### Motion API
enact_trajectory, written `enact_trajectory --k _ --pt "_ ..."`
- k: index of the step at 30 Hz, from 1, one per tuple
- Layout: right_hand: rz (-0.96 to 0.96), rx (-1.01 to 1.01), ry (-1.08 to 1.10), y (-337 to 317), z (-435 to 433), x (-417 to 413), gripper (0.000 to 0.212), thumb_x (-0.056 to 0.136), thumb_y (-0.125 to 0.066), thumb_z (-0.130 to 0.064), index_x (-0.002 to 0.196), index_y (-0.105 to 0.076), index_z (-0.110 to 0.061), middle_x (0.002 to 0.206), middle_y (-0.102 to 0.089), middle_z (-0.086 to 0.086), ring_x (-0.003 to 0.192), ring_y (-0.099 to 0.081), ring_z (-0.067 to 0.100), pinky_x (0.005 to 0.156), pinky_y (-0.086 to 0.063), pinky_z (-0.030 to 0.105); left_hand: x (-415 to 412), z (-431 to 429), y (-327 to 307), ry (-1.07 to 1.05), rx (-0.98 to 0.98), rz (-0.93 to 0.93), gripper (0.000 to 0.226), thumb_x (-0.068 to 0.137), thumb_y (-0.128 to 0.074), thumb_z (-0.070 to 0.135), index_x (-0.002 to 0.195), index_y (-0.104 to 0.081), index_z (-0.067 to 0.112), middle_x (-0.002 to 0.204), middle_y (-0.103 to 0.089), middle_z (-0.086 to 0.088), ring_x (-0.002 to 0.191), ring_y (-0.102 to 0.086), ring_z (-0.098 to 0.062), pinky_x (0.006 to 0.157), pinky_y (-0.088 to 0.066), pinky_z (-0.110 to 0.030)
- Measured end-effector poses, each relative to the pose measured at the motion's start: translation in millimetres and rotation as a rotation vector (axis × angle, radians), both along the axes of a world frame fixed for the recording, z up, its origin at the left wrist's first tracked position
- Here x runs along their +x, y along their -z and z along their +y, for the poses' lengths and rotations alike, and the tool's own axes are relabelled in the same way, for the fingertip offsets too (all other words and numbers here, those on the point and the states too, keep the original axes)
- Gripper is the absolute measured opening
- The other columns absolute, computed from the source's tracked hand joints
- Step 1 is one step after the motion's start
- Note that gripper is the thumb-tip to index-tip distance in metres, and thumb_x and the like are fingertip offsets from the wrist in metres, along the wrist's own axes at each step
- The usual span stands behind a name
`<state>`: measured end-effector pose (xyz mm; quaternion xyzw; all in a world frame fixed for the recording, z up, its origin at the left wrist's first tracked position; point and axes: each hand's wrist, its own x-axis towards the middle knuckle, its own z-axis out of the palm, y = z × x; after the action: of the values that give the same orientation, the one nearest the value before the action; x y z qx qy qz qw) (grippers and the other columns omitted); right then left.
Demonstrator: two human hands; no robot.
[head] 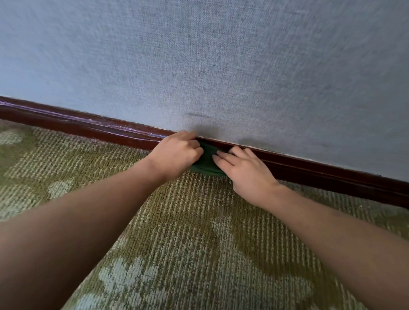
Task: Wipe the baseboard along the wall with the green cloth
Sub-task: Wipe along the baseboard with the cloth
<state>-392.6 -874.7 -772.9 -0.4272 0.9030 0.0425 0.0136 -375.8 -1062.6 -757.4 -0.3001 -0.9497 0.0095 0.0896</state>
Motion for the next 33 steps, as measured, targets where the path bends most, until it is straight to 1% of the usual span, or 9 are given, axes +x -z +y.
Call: enact_trajectory --k 3,6,10,14,17,22,25,29,33 --pt "0.021 -0.020 -0.013 -1.2 2.6 1.3 0.057 0.084 -0.050 0.001 0.139 -0.036 -0.006 0.140 -0.043 0.009 0.121 -0.036 0.024 0.099 -0.027 0.033 1.7 0.0 3.8 0.035 0.013 0.014 0.013 0.062 -0.075 -0.007 0.067 -0.066 0.002 0.067 -0.067 -0.009 0.068 -0.060 -0.028 0.064 -0.054 -0.033" --pt "0.059 -0.056 -0.014 -2.0 6.6 4.3 0.052 0.074 -0.063 0.004 0.124 -0.054 -0.001 0.122 -0.059 0.014 0.107 -0.052 0.028 0.090 -0.040 0.036 3.9 1.2 7.7 0.058 0.001 0.019 0.015 0.060 -0.078 -0.003 0.069 -0.068 0.003 0.069 -0.068 -0.007 0.069 -0.061 -0.026 0.064 -0.054 -0.030" --pt "0.114 -0.125 0.004 -2.1 14.4 3.6 0.051 0.057 -0.073 0.006 0.107 -0.065 0.003 0.105 -0.067 0.017 0.091 -0.062 0.030 0.078 -0.050 0.035 1.2 7.7 9.0 0.069 0.029 0.046 0.015 0.061 -0.078 -0.004 0.070 -0.067 0.002 0.073 -0.069 -0.010 0.073 -0.063 -0.027 0.065 -0.055 -0.033" --pt "0.100 -0.103 0.031 -0.1 19.2 0.8 0.058 0.053 -0.076 0.008 0.110 -0.064 0.003 0.109 -0.066 0.017 0.094 -0.062 0.030 0.080 -0.049 0.037 -2.4 13.4 9.8 0.047 0.064 0.051 0.019 0.057 -0.078 -0.006 0.069 -0.065 0.002 0.070 -0.068 -0.011 0.069 -0.062 -0.027 0.064 -0.052 -0.030" --pt "0.036 -0.099 0.070 2.3 15.3 -0.4 0.060 0.061 -0.072 0.010 0.118 -0.058 0.001 0.116 -0.063 0.015 0.101 -0.057 0.030 0.085 -0.045 0.039 -4.2 12.0 8.6 0.033 0.073 0.049 0.022 0.053 -0.078 -0.009 0.066 -0.064 0.002 0.065 -0.065 -0.010 0.065 -0.061 -0.027 0.061 -0.051 -0.029" --pt "-0.017 -0.122 0.069 5.3 0.3 -3.7 0.060 0.080 -0.053 0.004 0.137 -0.040 -0.008 0.136 -0.047 0.006 0.120 -0.038 0.023 0.096 -0.024 0.032 -2.4 3.7 6.6 0.007 0.066 0.046 0.022 0.050 -0.072 -0.012 0.065 -0.062 0.001 0.064 -0.063 -0.012 0.064 -0.059 -0.029 0.059 -0.050 -0.031" --pt "-0.025 -0.140 0.081 6.8 -8.8 -1.9 0.060 0.082 -0.051 0.002 0.139 -0.037 -0.011 0.140 -0.042 0.004 0.122 -0.032 0.020 0.097 -0.020 0.030 -0.3 -1.3 6.2 0.000 0.059 0.054 0.020 0.051 -0.070 -0.012 0.063 -0.060 0.000 0.062 -0.062 -0.013 0.062 -0.059 -0.029 0.058 -0.050 -0.031" --pt "-0.014 -0.116 0.054 4.4 -7.8 0.5 0.058 0.078 -0.057 0.002 0.134 -0.043 -0.007 0.133 -0.049 0.007 0.117 -0.038 0.022 0.096 -0.026 0.032 2.1 -1.5 8.2 0.037 0.020 0.091 0.021 0.054 -0.077 -0.008 0.063 -0.062 0.003 0.060 -0.063 -0.009 0.062 -0.059 -0.026 0.058 -0.049 -0.028" --pt "0.044 -0.107 0.020 -1.1 4.9 6.8 0.056 0.058 -0.074 0.006 0.113 -0.061 0.003 0.108 -0.065 0.015 0.096 -0.059 0.028 0.081 -0.047 0.035 5.0 2.3 10.8 0.097 -0.005 0.121 0.019 0.059 -0.078 -0.003 0.065 -0.062 0.006 0.063 -0.065 -0.005 0.066 -0.059 -0.025 0.060 -0.049 -0.028"
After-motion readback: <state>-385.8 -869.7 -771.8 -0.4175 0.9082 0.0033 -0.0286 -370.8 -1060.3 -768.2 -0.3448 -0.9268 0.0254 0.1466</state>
